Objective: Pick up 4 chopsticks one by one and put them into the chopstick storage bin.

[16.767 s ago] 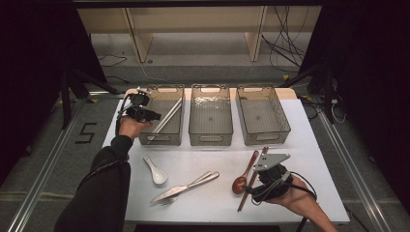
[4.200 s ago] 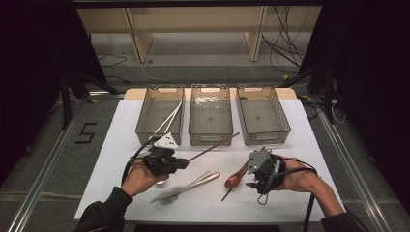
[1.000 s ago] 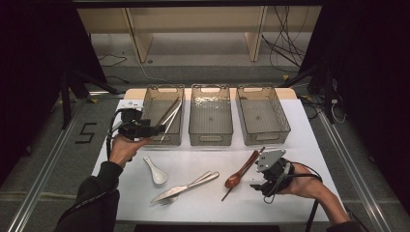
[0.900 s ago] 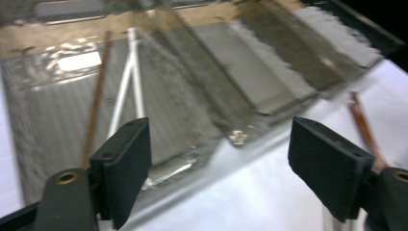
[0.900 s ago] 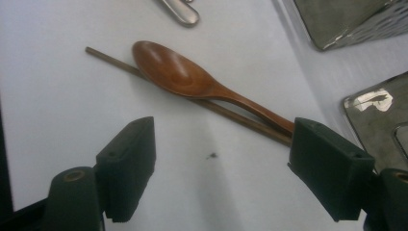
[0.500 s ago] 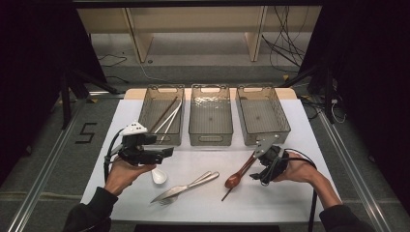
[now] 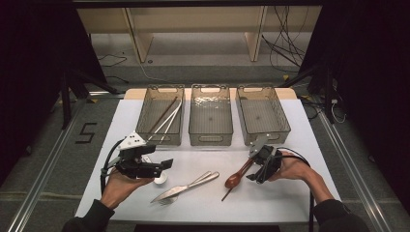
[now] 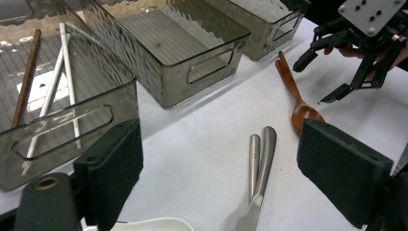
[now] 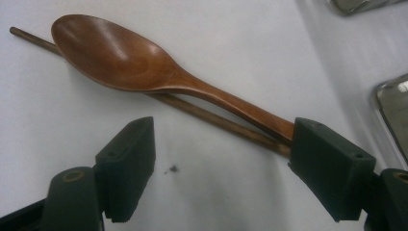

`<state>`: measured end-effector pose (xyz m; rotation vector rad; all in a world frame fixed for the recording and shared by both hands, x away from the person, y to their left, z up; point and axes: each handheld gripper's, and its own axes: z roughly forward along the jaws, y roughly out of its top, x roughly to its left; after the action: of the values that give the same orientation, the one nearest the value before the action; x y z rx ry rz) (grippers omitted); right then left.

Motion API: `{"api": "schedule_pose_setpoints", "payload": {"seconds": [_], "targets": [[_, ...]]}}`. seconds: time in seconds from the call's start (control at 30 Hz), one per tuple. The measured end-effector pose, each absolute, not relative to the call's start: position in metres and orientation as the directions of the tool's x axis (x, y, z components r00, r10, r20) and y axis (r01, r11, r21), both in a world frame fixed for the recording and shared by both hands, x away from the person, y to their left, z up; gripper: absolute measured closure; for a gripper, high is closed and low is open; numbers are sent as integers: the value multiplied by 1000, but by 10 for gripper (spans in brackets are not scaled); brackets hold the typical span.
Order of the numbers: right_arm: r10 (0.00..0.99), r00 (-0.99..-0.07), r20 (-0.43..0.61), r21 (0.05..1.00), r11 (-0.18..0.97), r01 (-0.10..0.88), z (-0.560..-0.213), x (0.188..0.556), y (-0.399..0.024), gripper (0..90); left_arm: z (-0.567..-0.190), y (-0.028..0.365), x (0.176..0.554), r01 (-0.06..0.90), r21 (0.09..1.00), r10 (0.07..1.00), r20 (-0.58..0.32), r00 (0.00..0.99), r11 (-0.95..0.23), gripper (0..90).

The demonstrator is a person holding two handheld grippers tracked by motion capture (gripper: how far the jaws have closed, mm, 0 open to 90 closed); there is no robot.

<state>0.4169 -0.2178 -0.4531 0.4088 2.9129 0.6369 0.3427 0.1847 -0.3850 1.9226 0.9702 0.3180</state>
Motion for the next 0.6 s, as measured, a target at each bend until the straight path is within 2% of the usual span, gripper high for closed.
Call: {"api": "schedule_pose_setpoints", "payload": {"seconds": [0.6], "targets": [[289, -956, -51, 396, 885, 246, -461, 423, -212, 254, -388, 186, 342, 504, 824, 743, -164, 649, -259, 158]]}}
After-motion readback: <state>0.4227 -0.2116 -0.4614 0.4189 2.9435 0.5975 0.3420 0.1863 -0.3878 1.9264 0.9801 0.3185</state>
